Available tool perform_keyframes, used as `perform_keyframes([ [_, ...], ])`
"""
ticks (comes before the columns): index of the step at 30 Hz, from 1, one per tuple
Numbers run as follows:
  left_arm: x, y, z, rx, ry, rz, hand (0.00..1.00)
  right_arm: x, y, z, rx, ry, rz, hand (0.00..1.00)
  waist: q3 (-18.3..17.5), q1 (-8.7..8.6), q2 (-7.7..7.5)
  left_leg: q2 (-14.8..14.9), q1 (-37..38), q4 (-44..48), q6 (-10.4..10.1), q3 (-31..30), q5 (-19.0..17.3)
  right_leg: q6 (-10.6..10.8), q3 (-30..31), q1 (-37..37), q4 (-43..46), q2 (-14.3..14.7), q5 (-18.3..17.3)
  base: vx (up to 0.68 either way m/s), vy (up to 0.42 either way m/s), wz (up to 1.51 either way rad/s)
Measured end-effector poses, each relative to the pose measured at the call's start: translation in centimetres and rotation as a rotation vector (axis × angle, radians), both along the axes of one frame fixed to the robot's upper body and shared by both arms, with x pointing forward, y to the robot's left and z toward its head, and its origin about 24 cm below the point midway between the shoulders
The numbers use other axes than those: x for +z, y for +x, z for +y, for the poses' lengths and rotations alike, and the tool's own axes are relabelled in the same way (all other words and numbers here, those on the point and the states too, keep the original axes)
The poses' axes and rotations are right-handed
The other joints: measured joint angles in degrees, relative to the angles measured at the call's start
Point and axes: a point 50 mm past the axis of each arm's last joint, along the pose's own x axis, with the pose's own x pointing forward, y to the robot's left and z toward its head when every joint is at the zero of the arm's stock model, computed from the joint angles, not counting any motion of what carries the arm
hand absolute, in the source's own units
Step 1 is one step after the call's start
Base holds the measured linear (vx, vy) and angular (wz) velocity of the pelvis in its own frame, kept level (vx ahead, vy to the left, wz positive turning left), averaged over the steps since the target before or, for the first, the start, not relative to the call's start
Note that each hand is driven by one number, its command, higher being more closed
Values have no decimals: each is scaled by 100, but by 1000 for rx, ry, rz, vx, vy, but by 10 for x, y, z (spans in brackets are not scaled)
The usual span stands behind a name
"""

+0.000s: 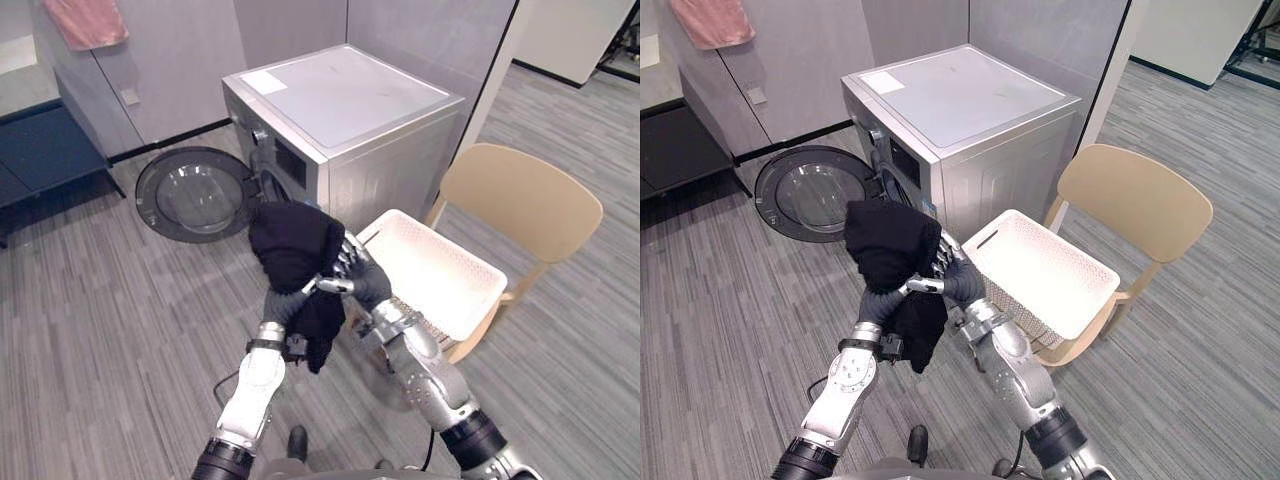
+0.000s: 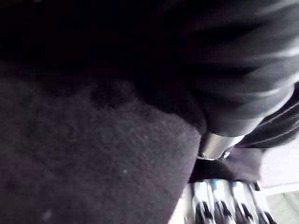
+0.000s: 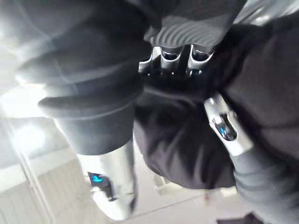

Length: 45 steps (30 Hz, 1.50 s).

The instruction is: Pick up the laundry basket with both hands and put the clothes into the washing machine.

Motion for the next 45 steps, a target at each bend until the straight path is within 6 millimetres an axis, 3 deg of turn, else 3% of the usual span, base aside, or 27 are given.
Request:
perform_keyframes([
  [4, -18, -21, 38, 173, -30, 77, 100, 2, -1, -48, -291, -182, -84, 0, -3, -21, -6, 12, -17, -2, 15, -3, -16, 32, 6, 2, -84, 24, -19, 0, 0, 0],
  [7, -36, -40, 54, 242, -35, 164, 100, -9, -8, -64, -331, -312, -62, 0, -10, -2, -16, 17, -130, -3, 16, -67, -17, 30, -25, -55, -95, 38, -18, 11, -8, 11],
  [10, -66, -58, 67, 298, -61, 306, 100, -44, -16, -77, -323, -440, 69, 0, -1, 23, -25, -13, -339, 2, 27, -264, 29, 9, -221, -202, 52, -5, -64, 23, -20, 33],
  [14, -110, -84, 75, 311, -89, 534, 100, -108, -36, -96, -322, -672, 322, 0, 97, 34, -117, -251, -666, 125, 68, -649, 65, 53, -774, -459, 758, -427, -560, 20, -24, 68],
  [15, -111, -85, 75, 310, -90, 540, 100, -109, -37, -97, -322, -677, 330, 0, 100, 37, -118, -254, -673, 125, 69, -655, 65, 52, -792, -456, 760, -432, -563, -1, -22, 81],
  [17, -132, -102, 79, 344, -107, 674, 100, -144, -52, -105, -364, -754, 495, 0, 177, 5, -148, -159, -914, 169, 606, 217, -170, 77, -1400, -337, 666, -610, -608, -12, -21, 114],
  [19, -138, -107, 78, 345, -108, 716, 100, -159, -62, -112, -381, -799, 568, 0, 222, 14, -170, 4, -1007, 210, 659, 1158, -170, 112, -1719, -293, 652, -743, -589, 92, 14, 93],
  [20, -140, -109, 78, 348, -109, 727, 100, -163, -63, -113, -382, -811, 590, 0, 255, 41, -146, 56, -1007, 246, 613, 1385, -119, 148, -1773, -255, 654, -762, -609, 164, 22, 67],
  [21, -144, -116, 79, 357, -110, 756, 100, -170, -66, -114, -384, -820, 628, 0, 281, 76, -103, 98, -994, 261, 413, 1529, 237, 230, -1836, -181, 657, -777, -645, 176, 46, 47],
  [22, -148, -123, 83, 382, -117, 784, 100, -175, -66, -111, -379, -816, 653, 0, 319, 91, -162, -17, -984, 257, 399, 1483, 221, 321, -1873, -110, 597, -863, -630, 187, 55, 38],
  [24, -151, -127, 86, 404, -120, 801, 100, -181, -64, -104, -374, -800, 683, 0, 386, 169, -225, -107, -976, 320, 435, 1472, 82, 459, -1905, 10, 461, -950, -569, 160, 81, 22],
  [26, -152, -132, 86, 409, -122, 812, 100, -184, -60, -97, -371, -783, 698, 0, 512, 243, -335, -311, -988, 807, 525, 1478, -466, 631, -1926, 177, 631, -1239, -627, 158, 134, 14],
  [27, -154, -138, 84, 411, -128, 829, 100, -185, -62, -97, -372, -781, 709, 0, 558, 274, -363, -419, -959, 1173, 564, 1398, -839, 695, -1842, 143, 1351, -1597, -675, 163, 173, 44],
  [28, -155, -141, 82, 407, -128, 838, 100, -187, -66, -99, -378, -781, 722, 0, 622, 220, -379, -557, -947, 1524, 636, 1271, -1127, 214, -1465, -46, 2331, -1905, -521, 180, 198, 66],
  [29, -155, -141, 83, 404, -121, 838, 100, -188, -69, -100, -380, -778, 735, 0, 632, 158, -337, -575, -916, 1681, 688, 1131, -1247, -160, -1116, -195, 2801, -1936, -304, 266, 224, 103],
  [30, -150, -136, 88, 399, -98, 817, 100, -191, -75, -100, -378, -775, 751, 0, 659, 31, -259, -576, -760, 1870, 789, 774, -1444, -389, -258, -574, 3630, -1829, 167, 400, 141, 122],
  [31, -146, -131, 93, 394, -69, 798, 100, -194, -79, -96, -372, -759, 765, 0, 722, -49, -281, -598, -716, 1992, 849, 474, -1580, -43, 341, -881, 4051, -1462, -329, 414, 87, 132],
  [33, -138, -121, 104, 391, -31, 757, 100, -194, -78, -94, -371, -752, 764, 0, 821, -139, -426, -628, -548, 2006, 897, 161, -1700, -25, 602, -1361, 4031, -1008, -740, 315, 22, 92],
  [35, -134, -109, 103, 366, -16, 731, 100, -193, -79, -97, -393, -736, 770, 0, 880, -251, -455, -696, -285, 1990, 895, -174, -1916, 126, 595, -1984, 3304, -670, -784, 331, 8, 69],
  [36, -134, -108, 102, 362, -16, 730, 100, -193, -79, -97, -394, -734, 771, 0, 888, -271, -449, -701, -257, 1985, 902, -197, -1933, 145, 600, -2010, 3230, -649, -772, 457, -38, 85],
  [37, -132, -101, 99, 337, -9, 718, 100, -193, -79, -99, -400, -724, 778, 0, 940, -393, -432, -761, -36, 1939, 893, -406, -2045, 397, 635, -2147, 2365, -514, -590, 431, -85, 100],
  [38, -131, -95, 95, 316, 1, 707, 100, -194, -80, -101, -404, -723, 787, 0, 961, -463, -449, -829, 146, 1944, 747, -620, -2149, 324, 827, -2150, 1289, -371, -194, 519, -123, 110],
  [40, -131, -92, 92, 302, 2, 703, 100, -195, -82, -103, -410, -724, 796, 0, 964, -465, -452, -852, 311, 1955, 671, -766, -2307, 153, 983, -2168, 905, -318, 112, 408, -160, 77],
  [41, -131, -90, 85, 275, 4, 700, 100, -195, -86, -105, -419, -723, 807, 0, 894, -525, -467, -820, 514, 2013, 496, -975, -2481, -64, 932, -2064, 1000, -307, 539, 626, -256, 111],
  [43, -128, -84, 71, 233, -15, 672, 100, -185, -82, -105, -441, -700, 760, 0, 1004, -591, -233, -558, 19, 3564, 4, -662, -2505, -375, 556, -1757, 1241, -246, 403, 681, -294, 93],
  [44, -128, -85, 67, 231, -25, 669, 100, -180, -78, -104, -442, -694, 737, 0, 1041, -575, -160, -442, -208, 4177, -171, -506, -2396, -419, 491, -1633, 1222, -160, 320, 572, -250, 11],
  [45, -131, -92, 60, 234, -58, 681, 100, -171, -71, -103, -451, -674, 689, 0, 1060, -466, 9, -77, -664, 5526, -560, -203, -1881, -573, 492, -1301, 1142, 110, 187, 570, -205, -44],
])
